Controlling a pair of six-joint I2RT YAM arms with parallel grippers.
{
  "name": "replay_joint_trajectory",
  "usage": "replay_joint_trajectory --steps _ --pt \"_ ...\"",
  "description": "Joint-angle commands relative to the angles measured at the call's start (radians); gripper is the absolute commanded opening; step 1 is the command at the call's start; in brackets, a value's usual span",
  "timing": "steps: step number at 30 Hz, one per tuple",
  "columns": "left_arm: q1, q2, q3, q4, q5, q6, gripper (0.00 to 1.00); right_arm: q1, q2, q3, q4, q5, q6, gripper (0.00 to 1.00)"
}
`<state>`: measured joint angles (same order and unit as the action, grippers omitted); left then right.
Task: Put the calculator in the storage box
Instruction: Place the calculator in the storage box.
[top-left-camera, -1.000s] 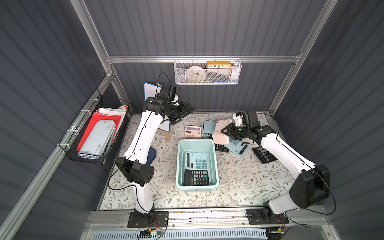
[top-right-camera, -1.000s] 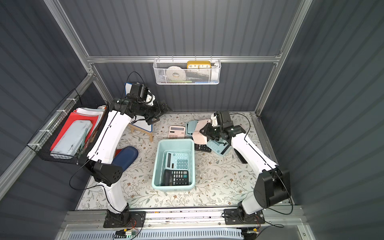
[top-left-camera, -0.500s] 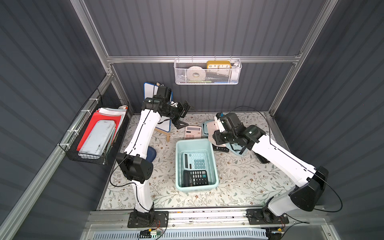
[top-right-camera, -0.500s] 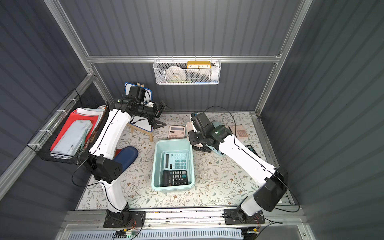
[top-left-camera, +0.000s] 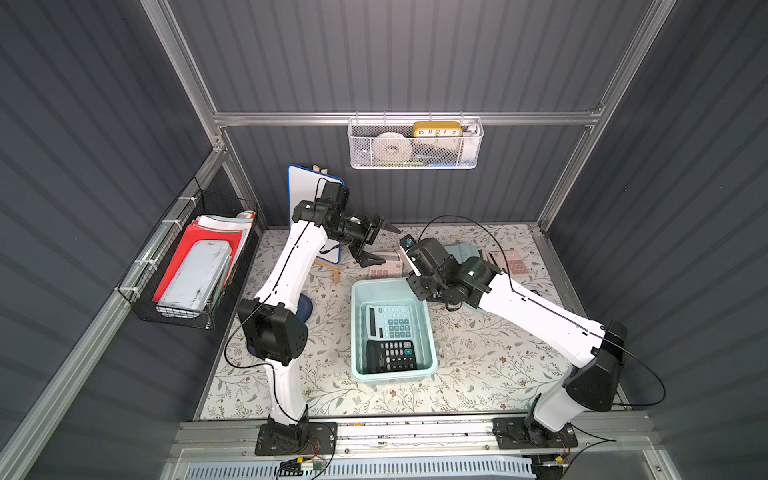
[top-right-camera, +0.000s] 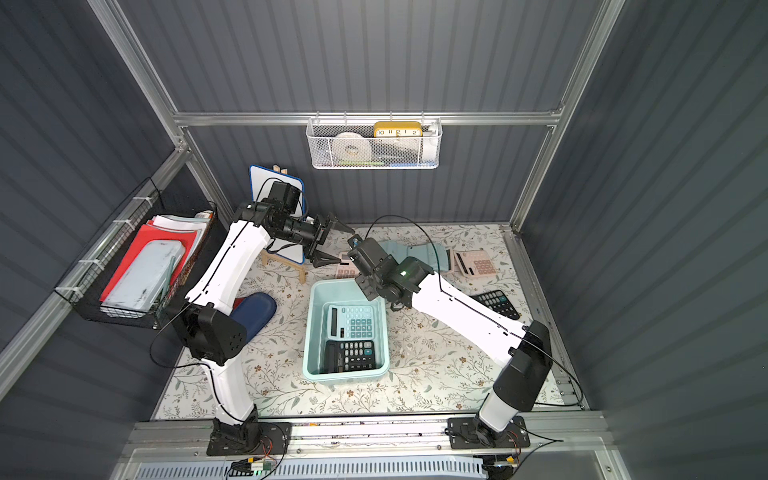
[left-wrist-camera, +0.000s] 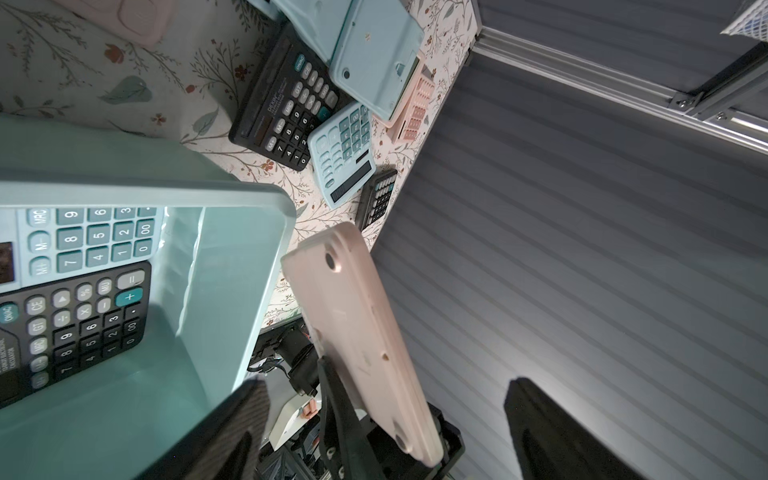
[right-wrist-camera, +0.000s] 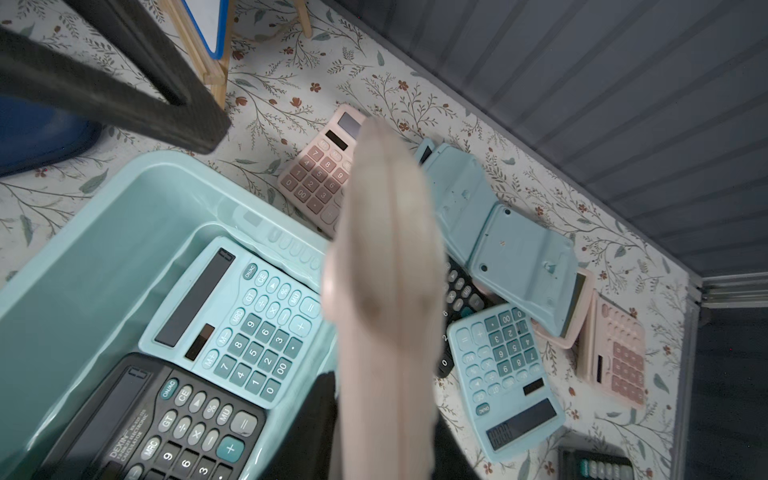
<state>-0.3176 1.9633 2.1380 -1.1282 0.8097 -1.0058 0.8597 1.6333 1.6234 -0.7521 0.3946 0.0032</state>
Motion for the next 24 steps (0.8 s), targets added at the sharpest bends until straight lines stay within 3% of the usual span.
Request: replay_joint_trajectory --steps 1,9,19,24 --pt "-0.013 0.033 0.000 -0.037 0.043 0.008 0.90 0.009 0.006 0.048 0.045 0.052 -0.040 0.11" --pt "-0.028 0.096 0.056 -0.080 0.069 0.039 0.74 0.028 0.031 0.081 0.072 0.043 -0.058 0.11" --pt "-0.032 0.142 0.117 -0.086 0.107 0.045 0.31 0.042 0.047 0.085 0.073 0.031 -0.069 0.12" --pt "-0.032 0.144 0.120 -0.077 0.118 0.044 0.12 0.042 0.038 0.075 0.069 0.025 -0.057 0.26"
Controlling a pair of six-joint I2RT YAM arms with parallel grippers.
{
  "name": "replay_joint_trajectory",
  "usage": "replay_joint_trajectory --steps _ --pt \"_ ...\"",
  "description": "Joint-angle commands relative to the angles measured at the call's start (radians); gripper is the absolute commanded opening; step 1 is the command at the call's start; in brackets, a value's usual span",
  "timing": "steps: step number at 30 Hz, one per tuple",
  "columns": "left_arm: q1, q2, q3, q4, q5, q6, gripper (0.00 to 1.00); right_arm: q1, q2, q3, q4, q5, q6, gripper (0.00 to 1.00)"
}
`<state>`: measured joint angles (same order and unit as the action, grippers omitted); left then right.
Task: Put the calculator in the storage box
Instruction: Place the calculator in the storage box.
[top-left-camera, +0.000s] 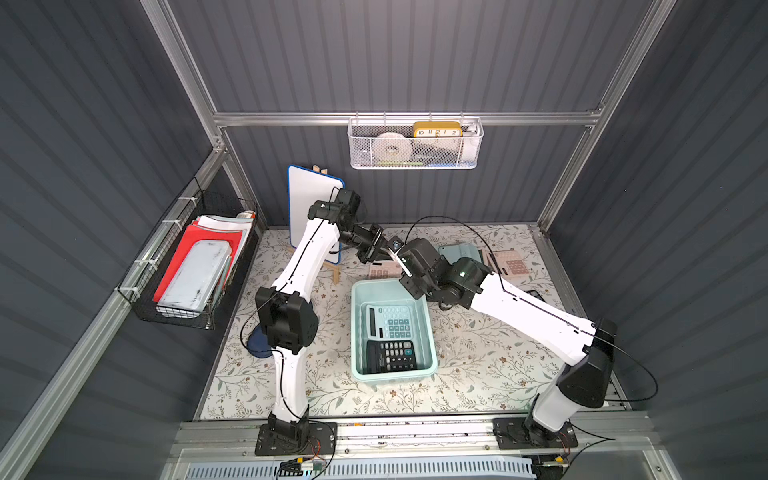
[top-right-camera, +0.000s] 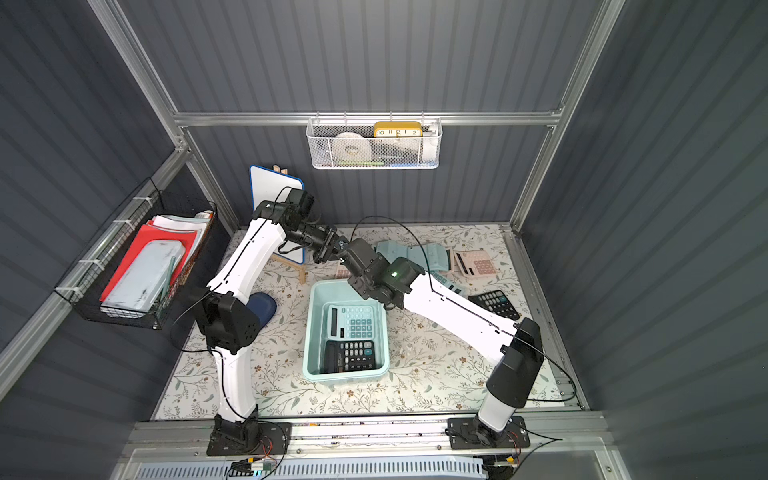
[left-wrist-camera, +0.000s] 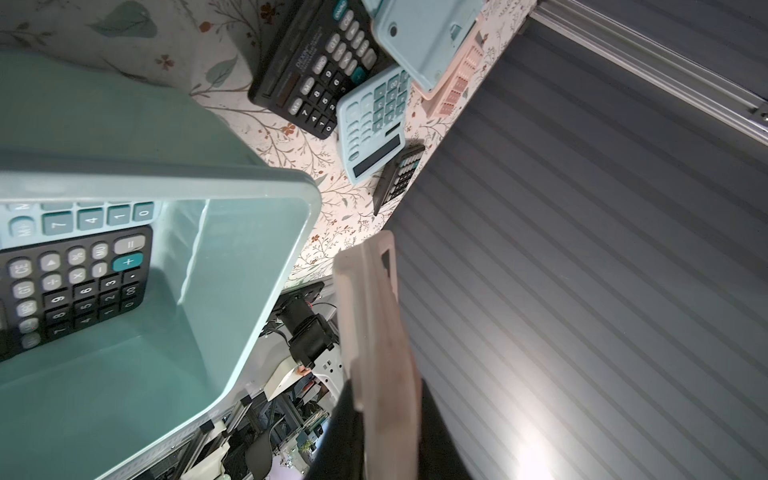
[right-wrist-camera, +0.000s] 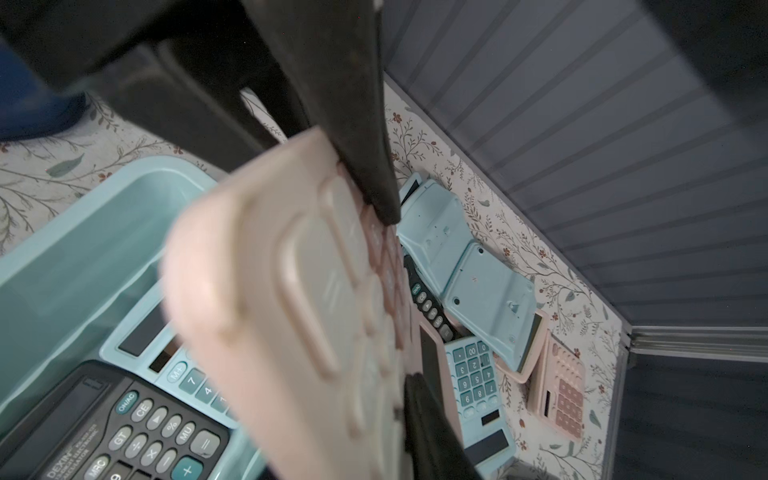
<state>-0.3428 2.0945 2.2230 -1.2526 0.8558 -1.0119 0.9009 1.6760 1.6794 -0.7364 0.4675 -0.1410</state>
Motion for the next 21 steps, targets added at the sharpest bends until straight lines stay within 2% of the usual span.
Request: replay_joint_trajectory --steps 1,6,11,12,16,21 --pt "-0.007 0.015 0.038 0.044 0.077 0.051 0.10 0.001 -0.008 0.014 0.052 -0.048 0.095 0.31" --pt "-0.005 0.016 0.049 0.032 0.067 0.068 0.00 -0.002 -0.049 -0.008 0.010 -0.076 0.139 0.66" --pt "-0.005 0.007 0.049 0.026 0.039 0.093 0.00 -0.050 -0.124 -0.016 -0.082 -0.220 0.254 0.96" --pt "-0.005 0.004 0.050 0.027 0.027 0.100 0.00 -0.071 -0.142 -0.020 -0.100 -0.260 0.288 0.99" --pt "-0.005 -0.030 0.042 0.041 -0.062 0.159 0.00 -0.183 -0.187 -0.043 -0.156 -0.474 0.415 0.99" --pt "-0.003 -0.131 -0.081 0.135 -0.186 0.223 0.00 -0.335 -0.210 -0.081 -0.157 -0.785 0.536 0.99"
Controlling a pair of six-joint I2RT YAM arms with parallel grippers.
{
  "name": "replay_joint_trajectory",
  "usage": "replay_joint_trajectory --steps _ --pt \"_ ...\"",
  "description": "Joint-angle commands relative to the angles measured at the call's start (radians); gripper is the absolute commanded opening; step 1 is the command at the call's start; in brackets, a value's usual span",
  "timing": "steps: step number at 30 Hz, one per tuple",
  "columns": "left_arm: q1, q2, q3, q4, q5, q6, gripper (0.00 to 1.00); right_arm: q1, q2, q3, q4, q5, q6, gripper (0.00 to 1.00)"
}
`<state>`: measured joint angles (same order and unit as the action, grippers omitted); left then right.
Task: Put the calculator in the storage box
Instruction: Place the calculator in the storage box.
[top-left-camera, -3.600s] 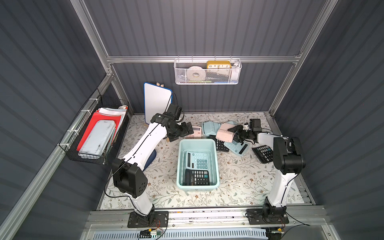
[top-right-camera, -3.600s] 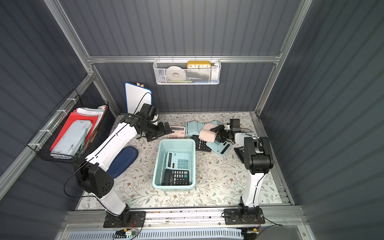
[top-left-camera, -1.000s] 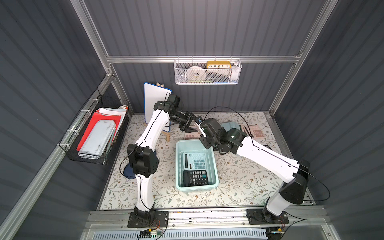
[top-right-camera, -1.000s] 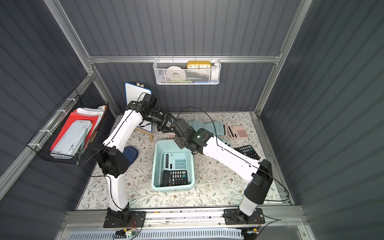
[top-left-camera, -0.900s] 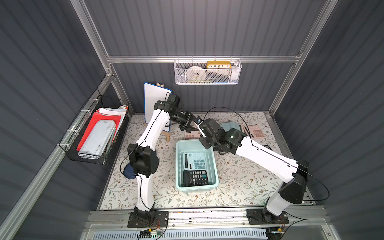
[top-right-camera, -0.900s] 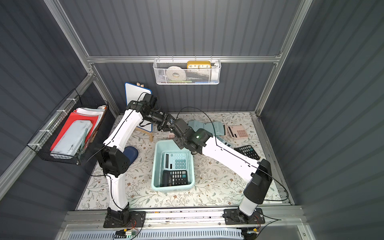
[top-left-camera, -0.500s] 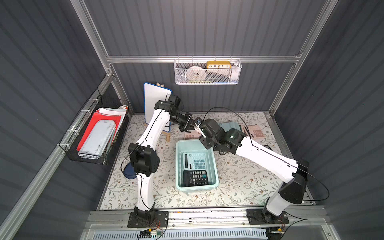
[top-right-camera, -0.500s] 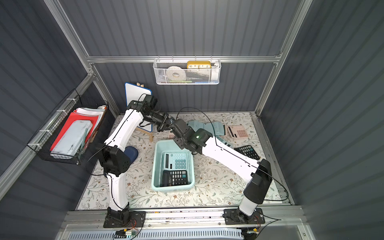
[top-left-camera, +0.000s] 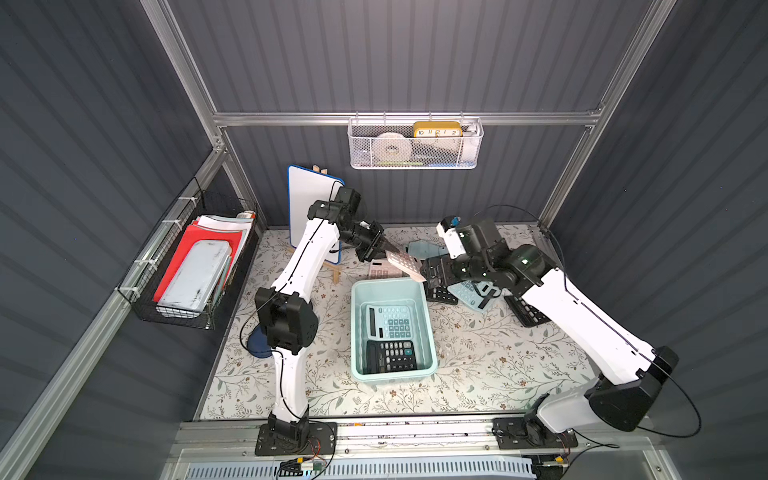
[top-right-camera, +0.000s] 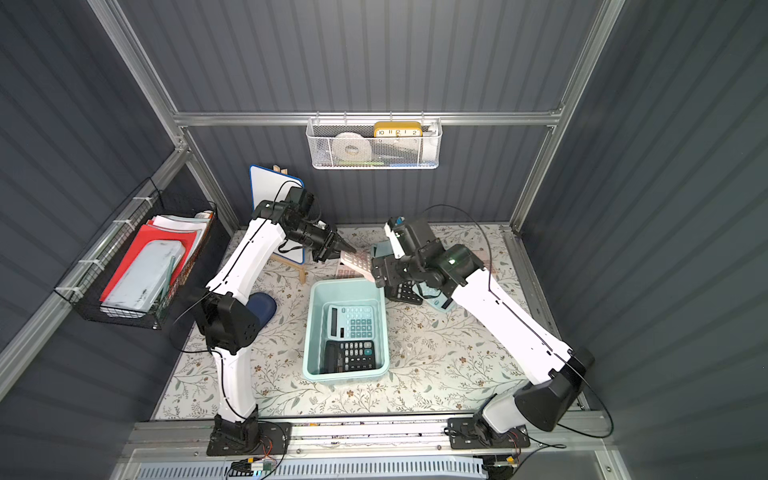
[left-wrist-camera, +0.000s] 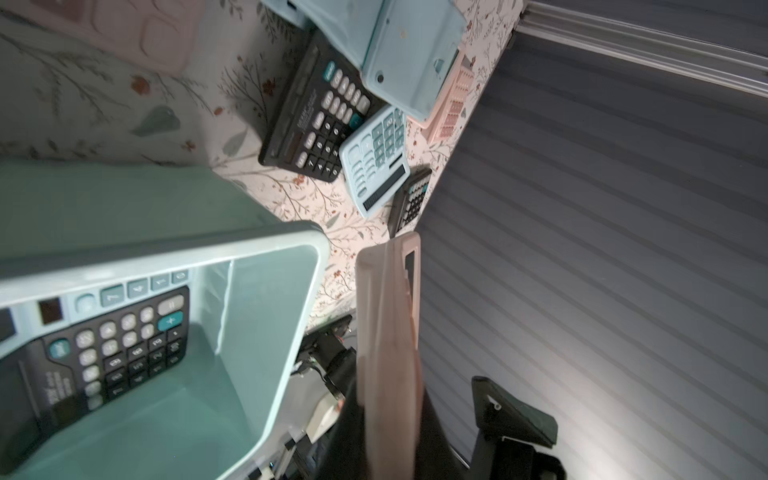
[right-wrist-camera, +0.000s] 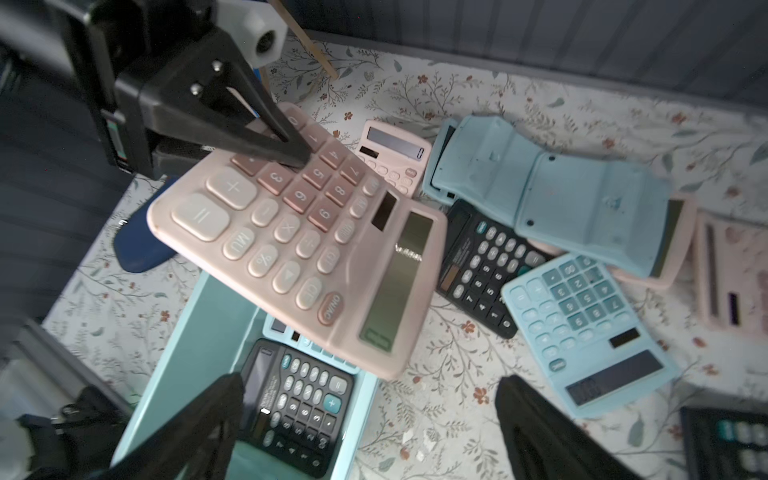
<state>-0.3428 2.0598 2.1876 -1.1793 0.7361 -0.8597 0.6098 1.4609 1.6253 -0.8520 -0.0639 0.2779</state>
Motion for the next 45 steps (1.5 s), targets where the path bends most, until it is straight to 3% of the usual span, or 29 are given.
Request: replay_joint_trajectory --steps 1,6,13,18,25,33,34,38,40,45 --pt "-0.005 -0.114 -0.070 0.082 -0.080 0.081 0.00 -0.069 0.009 -0.031 -0.040 -0.300 0.141 0.99" --pt "-0.005 -0.239 -0.243 0.223 -0.111 0.154 0.00 -0.168 0.064 -0.077 0.039 -0.576 0.276 0.91" --pt "-0.004 -0.383 -0.435 0.410 -0.018 0.108 0.00 -0.244 0.115 -0.174 0.259 -0.790 0.497 0.79" --pt "-0.005 -0.406 -0.483 0.460 0.049 0.098 0.00 -0.246 0.150 -0.193 0.374 -0.850 0.580 0.71" --pt "-0.003 -0.445 -0.534 0.469 0.068 0.099 0.00 -0.246 0.169 -0.201 0.463 -0.915 0.631 0.43" --pt "0.003 -0.464 -0.568 0.477 0.059 0.089 0.00 -0.247 0.143 -0.241 0.482 -0.934 0.640 0.00" --pt "0.004 -0.467 -0.566 0.467 0.047 0.095 0.07 -0.246 0.138 -0.248 0.478 -0.932 0.640 0.00" --pt "0.011 -0.507 -0.577 0.426 -0.039 0.103 0.74 -0.247 0.119 -0.237 0.363 -0.900 0.577 0.00" --pt "0.016 -0.537 -0.583 0.393 -0.104 0.114 0.98 -0.245 0.116 -0.212 0.261 -0.870 0.514 0.00" --pt "0.027 -0.602 -0.598 0.305 -0.261 0.105 0.99 -0.244 0.097 -0.175 0.086 -0.744 0.425 0.00"
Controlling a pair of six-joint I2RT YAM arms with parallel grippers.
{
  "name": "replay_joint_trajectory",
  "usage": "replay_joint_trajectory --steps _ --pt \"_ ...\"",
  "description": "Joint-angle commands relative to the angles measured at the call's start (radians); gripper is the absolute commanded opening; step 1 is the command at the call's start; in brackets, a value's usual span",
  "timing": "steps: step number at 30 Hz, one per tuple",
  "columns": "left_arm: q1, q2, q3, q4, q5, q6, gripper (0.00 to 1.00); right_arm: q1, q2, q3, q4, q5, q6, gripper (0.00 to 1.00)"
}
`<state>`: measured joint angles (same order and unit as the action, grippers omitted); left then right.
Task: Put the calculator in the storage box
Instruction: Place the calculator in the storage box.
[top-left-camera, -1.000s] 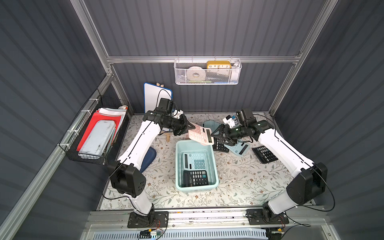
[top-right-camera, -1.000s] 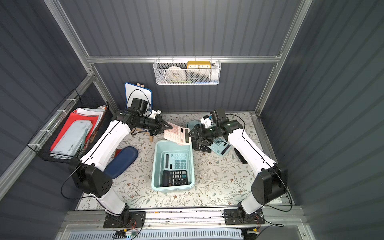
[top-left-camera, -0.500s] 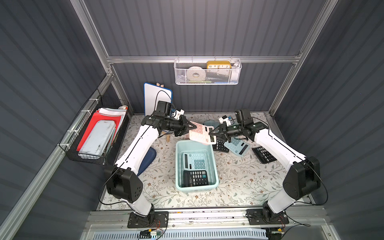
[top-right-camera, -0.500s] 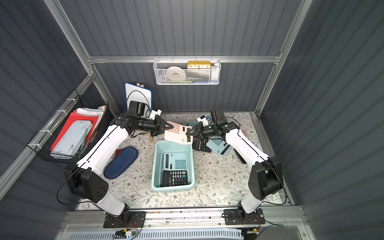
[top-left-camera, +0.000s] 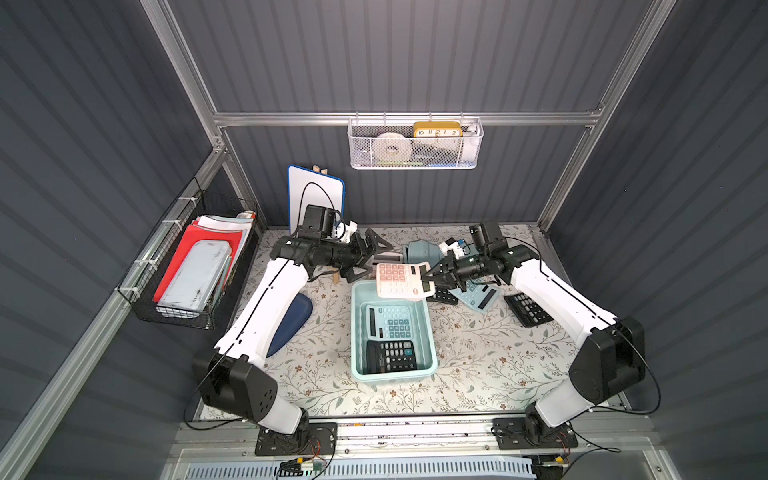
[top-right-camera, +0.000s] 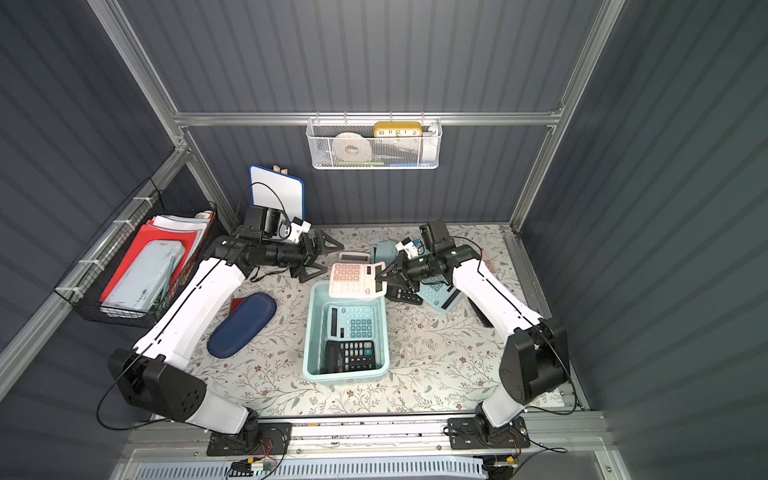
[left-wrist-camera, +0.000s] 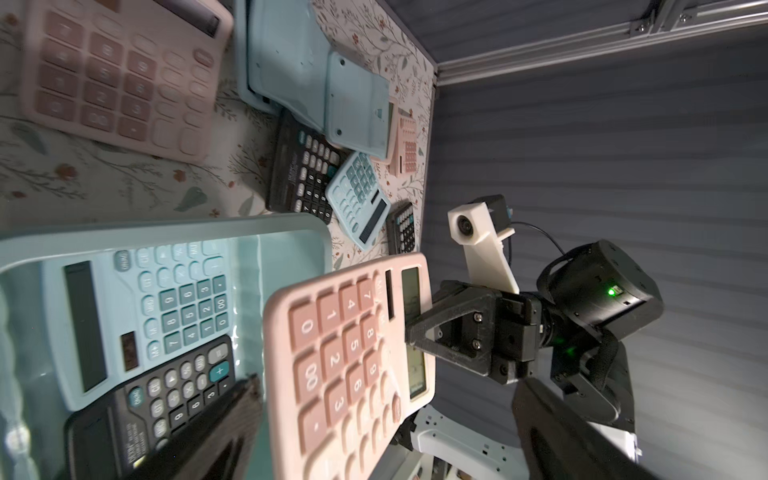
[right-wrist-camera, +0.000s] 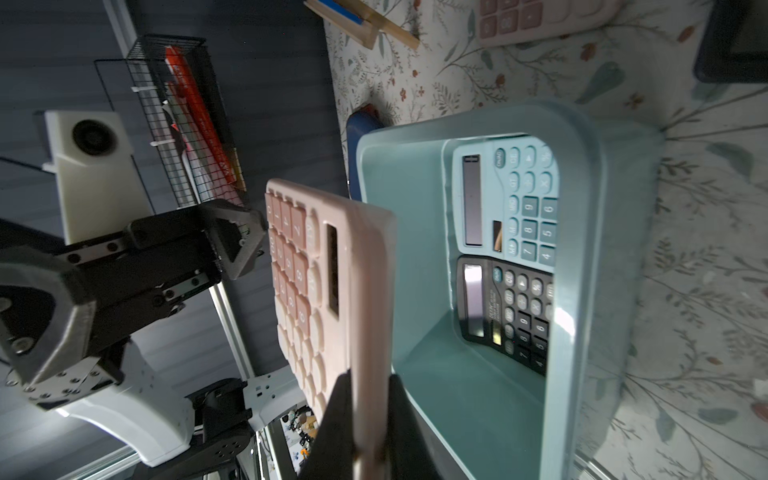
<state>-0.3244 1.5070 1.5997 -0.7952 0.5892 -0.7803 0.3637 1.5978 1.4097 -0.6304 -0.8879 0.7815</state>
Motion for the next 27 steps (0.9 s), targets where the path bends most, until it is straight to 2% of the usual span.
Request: replay_joint_trajectory --steps 1,7,11,20,27 --pt "0.008 -0.058 -0.013 -0.092 -0.136 0.030 0.99 0.004 -0.045 0.044 -0.155 0.108 -0.083 0.00" --pt "0.011 -0.127 -0.049 -0.165 -0.273 0.056 0.99 0.046 -0.050 0.105 -0.303 0.287 -0.114 0.00" --pt "0.013 -0.132 -0.058 -0.211 -0.325 0.088 0.99 0.072 -0.050 0.121 -0.334 0.401 -0.094 0.00" --pt "0.016 -0.163 -0.122 -0.205 -0.321 0.110 0.99 0.153 0.039 0.170 -0.331 0.542 -0.079 0.00" --pt "0.018 -0.171 -0.146 -0.211 -0.319 0.122 0.99 0.200 0.111 0.201 -0.270 0.590 -0.060 0.00"
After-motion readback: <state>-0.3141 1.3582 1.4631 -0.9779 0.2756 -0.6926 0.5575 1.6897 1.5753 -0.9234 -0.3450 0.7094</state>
